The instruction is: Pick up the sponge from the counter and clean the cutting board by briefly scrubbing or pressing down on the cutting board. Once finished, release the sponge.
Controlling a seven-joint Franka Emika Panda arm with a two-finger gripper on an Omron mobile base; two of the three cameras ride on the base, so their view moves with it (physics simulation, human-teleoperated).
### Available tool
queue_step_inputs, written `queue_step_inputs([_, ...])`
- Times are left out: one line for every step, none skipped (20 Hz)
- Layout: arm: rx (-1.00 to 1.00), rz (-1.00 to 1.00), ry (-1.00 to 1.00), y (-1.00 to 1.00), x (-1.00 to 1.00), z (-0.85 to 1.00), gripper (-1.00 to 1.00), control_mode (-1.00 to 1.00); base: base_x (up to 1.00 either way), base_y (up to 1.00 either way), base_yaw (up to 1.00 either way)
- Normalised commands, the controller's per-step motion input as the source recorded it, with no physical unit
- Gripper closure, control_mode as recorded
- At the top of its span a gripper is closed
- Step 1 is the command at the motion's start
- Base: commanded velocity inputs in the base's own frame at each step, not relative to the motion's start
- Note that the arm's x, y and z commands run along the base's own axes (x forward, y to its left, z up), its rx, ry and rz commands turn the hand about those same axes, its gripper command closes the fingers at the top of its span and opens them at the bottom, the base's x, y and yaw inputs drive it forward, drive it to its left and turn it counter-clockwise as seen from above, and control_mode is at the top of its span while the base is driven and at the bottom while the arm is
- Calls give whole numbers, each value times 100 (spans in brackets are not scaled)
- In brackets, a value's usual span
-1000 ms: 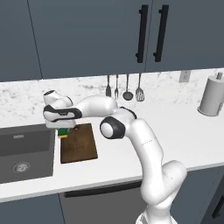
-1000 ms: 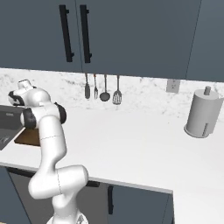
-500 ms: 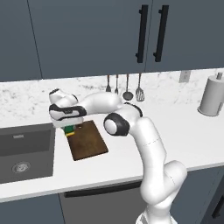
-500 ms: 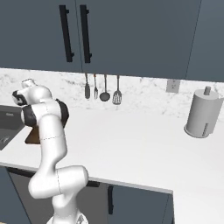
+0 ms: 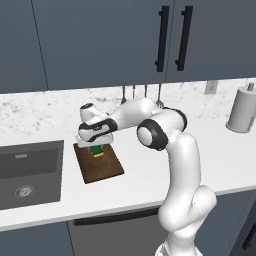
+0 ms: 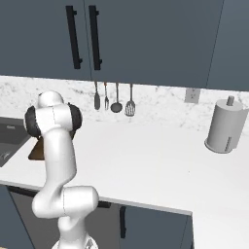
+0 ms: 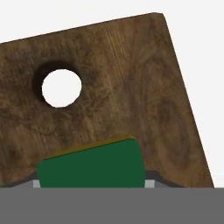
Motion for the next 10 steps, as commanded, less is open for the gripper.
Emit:
queue_step_inputs([21, 10, -4, -85, -1, -28, 100, -100, 0, 0, 0])
queue_step_inputs([20, 9, -3, -84, 0, -29, 100, -100, 0, 0, 0])
queue_step_inputs([19, 9, -3, -84, 0, -27, 100, -100, 0, 0, 0])
queue_step_inputs([18, 8, -2, -81, 0, -22, 100, -100, 0, 0, 0])
queue_step_inputs([16, 8, -1, -79, 0, -16, 100, -100, 0, 0, 0])
queue_step_inputs([15, 8, 0, -77, 0, -8, 100, -100, 0, 0, 0])
queue_step_inputs([13, 9, 0, -69, 5, 0, 100, -100, 0, 0, 0])
queue_step_inputs([11, 9, 0, -60, 11, 0, 100, -100, 0, 0, 0])
queue_step_inputs([7, 9, 0, -48, 16, 0, 100, -100, 0, 0, 0])
queue_step_inputs([1, 11, 0, -31, 14, 0, 100, -100, 0, 0, 0])
